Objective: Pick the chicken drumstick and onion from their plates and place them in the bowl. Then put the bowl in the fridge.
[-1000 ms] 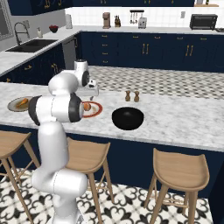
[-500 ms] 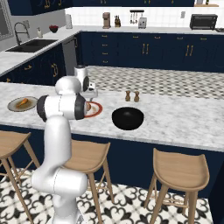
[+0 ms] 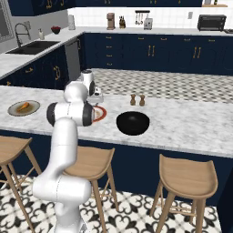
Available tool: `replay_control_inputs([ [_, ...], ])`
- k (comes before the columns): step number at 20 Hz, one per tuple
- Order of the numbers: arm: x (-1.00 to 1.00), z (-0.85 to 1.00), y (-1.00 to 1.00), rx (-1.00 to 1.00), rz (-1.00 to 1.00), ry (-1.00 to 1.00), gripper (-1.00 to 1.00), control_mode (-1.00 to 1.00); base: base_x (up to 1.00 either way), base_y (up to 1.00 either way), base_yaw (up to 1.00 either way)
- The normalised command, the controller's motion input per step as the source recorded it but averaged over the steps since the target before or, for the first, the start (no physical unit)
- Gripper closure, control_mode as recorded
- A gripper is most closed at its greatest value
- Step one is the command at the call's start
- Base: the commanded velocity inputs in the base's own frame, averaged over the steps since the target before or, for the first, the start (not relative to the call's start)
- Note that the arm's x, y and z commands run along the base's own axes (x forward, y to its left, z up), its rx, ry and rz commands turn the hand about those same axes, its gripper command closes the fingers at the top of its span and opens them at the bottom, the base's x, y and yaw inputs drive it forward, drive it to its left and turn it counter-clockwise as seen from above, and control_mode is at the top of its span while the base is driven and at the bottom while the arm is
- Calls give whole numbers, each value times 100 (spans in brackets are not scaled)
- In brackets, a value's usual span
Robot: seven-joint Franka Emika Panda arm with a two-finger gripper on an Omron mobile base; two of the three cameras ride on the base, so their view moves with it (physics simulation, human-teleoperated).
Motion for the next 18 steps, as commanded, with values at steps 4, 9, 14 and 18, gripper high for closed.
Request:
replay_control_inputs([
  [4,3,-37,13,0,0,16,-100,-100,0,0,0],
  [9,0,-40,1,0,0,21,-100,-100,0,0,0],
  [14,1,-10,0,0,0,8,-100,-100,0,0,0],
  [18,-5,-7,0,0,0,6,100,-100,0,0,0],
])
